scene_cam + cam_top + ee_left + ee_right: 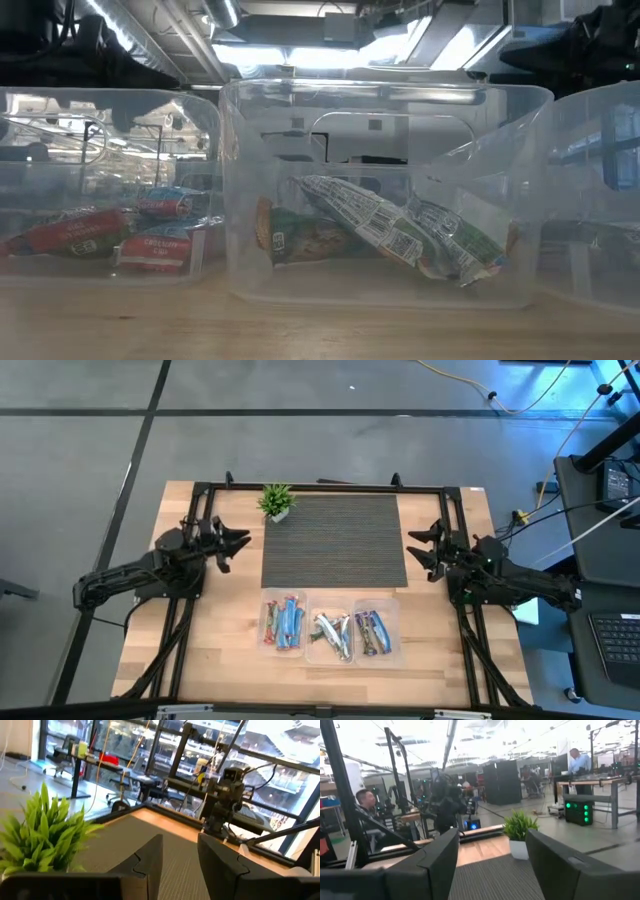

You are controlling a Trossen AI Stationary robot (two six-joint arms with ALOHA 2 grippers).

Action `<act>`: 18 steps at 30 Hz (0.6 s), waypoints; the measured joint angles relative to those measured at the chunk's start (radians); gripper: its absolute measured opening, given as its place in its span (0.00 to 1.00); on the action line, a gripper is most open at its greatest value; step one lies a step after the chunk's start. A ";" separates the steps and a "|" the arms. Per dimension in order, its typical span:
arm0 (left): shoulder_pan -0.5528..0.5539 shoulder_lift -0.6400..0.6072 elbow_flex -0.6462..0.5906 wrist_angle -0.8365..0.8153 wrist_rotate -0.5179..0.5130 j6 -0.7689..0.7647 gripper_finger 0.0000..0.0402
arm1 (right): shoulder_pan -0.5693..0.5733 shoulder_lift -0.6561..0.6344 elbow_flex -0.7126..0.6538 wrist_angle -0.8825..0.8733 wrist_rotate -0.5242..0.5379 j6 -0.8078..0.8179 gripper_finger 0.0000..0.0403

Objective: Pick and place Granola Bars by type
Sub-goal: Return to Home Position

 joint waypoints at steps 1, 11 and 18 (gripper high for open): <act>0.000 0.000 -0.005 -0.003 -0.003 -0.003 0.29 | 0.000 -0.001 0.000 -0.001 0.000 0.000 0.58; 0.000 0.002 -0.014 -0.044 -0.037 0.078 0.29 | 0.000 -0.001 0.002 -0.074 0.000 -0.009 0.58; 0.000 0.002 -0.014 -0.044 -0.042 0.079 0.28 | 0.000 0.000 0.002 -0.205 0.037 -0.029 0.58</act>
